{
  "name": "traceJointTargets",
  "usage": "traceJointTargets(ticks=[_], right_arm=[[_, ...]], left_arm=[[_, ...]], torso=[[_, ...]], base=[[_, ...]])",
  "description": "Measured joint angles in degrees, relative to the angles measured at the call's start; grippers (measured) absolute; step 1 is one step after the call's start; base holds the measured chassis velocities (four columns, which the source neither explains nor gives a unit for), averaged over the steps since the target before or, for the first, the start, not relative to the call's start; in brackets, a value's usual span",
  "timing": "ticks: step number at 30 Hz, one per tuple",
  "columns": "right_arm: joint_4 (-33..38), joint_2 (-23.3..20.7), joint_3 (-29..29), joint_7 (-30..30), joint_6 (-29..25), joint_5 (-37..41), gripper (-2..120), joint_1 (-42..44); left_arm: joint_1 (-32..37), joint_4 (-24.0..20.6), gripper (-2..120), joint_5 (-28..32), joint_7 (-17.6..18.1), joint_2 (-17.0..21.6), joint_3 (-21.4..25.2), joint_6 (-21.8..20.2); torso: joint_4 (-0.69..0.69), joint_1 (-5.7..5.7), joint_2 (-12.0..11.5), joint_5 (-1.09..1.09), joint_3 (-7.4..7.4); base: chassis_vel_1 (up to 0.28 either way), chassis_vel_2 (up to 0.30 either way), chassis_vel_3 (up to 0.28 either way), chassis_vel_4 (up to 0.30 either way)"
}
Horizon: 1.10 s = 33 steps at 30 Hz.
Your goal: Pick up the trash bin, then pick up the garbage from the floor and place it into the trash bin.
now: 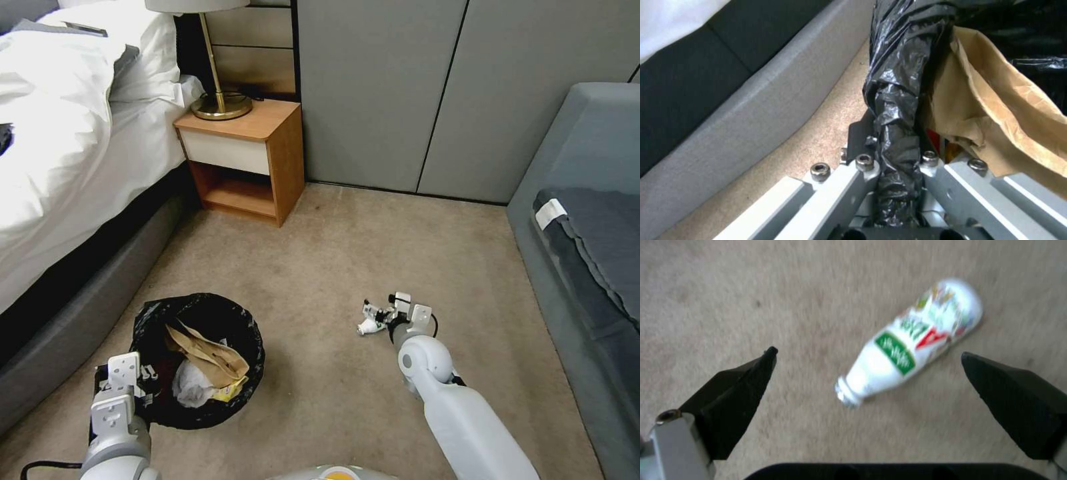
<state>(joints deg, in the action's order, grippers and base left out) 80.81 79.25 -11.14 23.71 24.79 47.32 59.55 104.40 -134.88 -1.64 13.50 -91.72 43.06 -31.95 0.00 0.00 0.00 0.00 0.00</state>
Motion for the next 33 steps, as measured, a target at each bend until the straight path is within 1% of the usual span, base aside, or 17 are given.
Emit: traceJointTargets(ticks=[3, 9, 11, 15, 17, 18, 20, 25, 28, 29, 30, 32, 33], right_arm=[[-1.2, 0.6, -0.2, 0.1, 0.3, 0.6, 100, -0.4], [-6.9, 3.5, -2.9, 0.0, 0.3, 0.1, 100, -2.2], [-7.3, 3.6, -3.2, -0.1, 0.3, 0.1, 100, -2.3], [-9.7, 5.1, -5.1, -1.6, -0.5, -0.4, 100, -3.1], [-11.9, 5.9, -5.9, -3.4, -1.7, -2.2, 100, -4.0], [-11.9, 5.9, -5.9, -3.4, -1.7, -2.2, 100, -4.0], [-14.5, 6.5, -6.7, -4.8, -2.4, -3.2, 100, -5.5], [-16.9, 6.9, -7.6, -5.7, -2.7, -3.5, 100, -6.8], [-19.6, 7.4, -8.7, -6.8, -3.0, -3.9, 100, -8.2], [-22.0, 7.8, -9.5, -7.6, -3.5, -4.8, 100, -9.3], [-22.0, 7.8, -9.5, -7.6, -3.5, -4.8, 100, -9.3], [-25.0, 7.9, -10.2, -8.1, -3.8, -5.7, 100, -11.0], [-25.0, 7.9, -10.2, -8.1, -3.8, -5.7, 100, -11.0]], left_arm=[[0.0, 0.0, 1, 0.0, 0.1, 0.0, -0.1, 0.0], [-0.1, 0.2, 1, 0.0, 0.1, 0.0, -0.3, 0.1], [-0.1, 0.2, 1, 0.0, 0.1, 0.0, -0.3, 0.1], [0.1, 0.3, 1, 0.0, 0.1, 0.0, -0.3, 0.2], [0.2, 0.3, 1, -0.1, 0.2, 0.0, -0.4, 0.2], [0.2, 0.3, 1, -0.1, 0.2, 0.0, -0.4, 0.2], [0.3, 0.3, 1, -0.3, 0.2, -0.1, -0.5, 0.4], [0.5, 0.4, 1, -0.6, 0.1, -0.2, -0.6, 0.7], [0.7, 0.4, 1, -0.8, 0.1, -0.3, -0.8, 0.8], [0.9, 0.4, 1, -0.9, 0.1, -0.4, -0.8, 0.9], [0.9, 0.4, 1, -0.9, 0.1, -0.4, -0.8, 0.9], [1.1, 0.3, 1, -1.1, 0.1, -0.4, -0.9, 1.0], [1.1, 0.3, 1, -1.1, 0.1, -0.4, -0.9, 1.0]], torso=[[0.0, 0.0, 0.0, 0.0, 0.0], [0.0, 0.0, 0.0, 0.0, 0.0], [0.0, 0.0, 0.0, 0.0, 0.0], [0.0, 0.0, 0.0, 0.0, 0.0], [0.0, 0.0, 0.0, 0.01, 0.0], [0.0, 0.0, 0.0, 0.01, 0.0], [0.0, 0.0, 0.0, 0.0, 0.0], [0.0, 0.0, 0.0, 0.01, 0.0], [0.0, 0.0, 0.0, 0.0, 0.0], [0.0, 0.0, 0.0, 0.01, 0.0], [0.0, 0.0, 0.0, 0.01, 0.0], [0.0, 0.0, 0.0, 0.0, 0.0], [0.0, 0.0, 0.0, 0.0, 0.0]], base=[[0.0, 0.0, 0.0, 0.0], [0.0, 0.0, 0.0, 0.0], [0.0, 0.0, 0.0, 0.0], [0.0, 0.0, 0.0, 0.0], [0.0, 0.0, 0.0, 0.0], [0.0, 0.0, 0.0, 0.0], [0.0, 0.0, 0.0, 0.0], [0.0, 0.0, 0.0, 0.0], [0.0, 0.0, 0.0, 0.0], [0.0, 0.0, 0.0, 0.0], [0.0, 0.0, 0.0, 0.0], [0.0, 0.0, 0.0, 0.0], [0.0, 0.0, 0.0, 0.0]])
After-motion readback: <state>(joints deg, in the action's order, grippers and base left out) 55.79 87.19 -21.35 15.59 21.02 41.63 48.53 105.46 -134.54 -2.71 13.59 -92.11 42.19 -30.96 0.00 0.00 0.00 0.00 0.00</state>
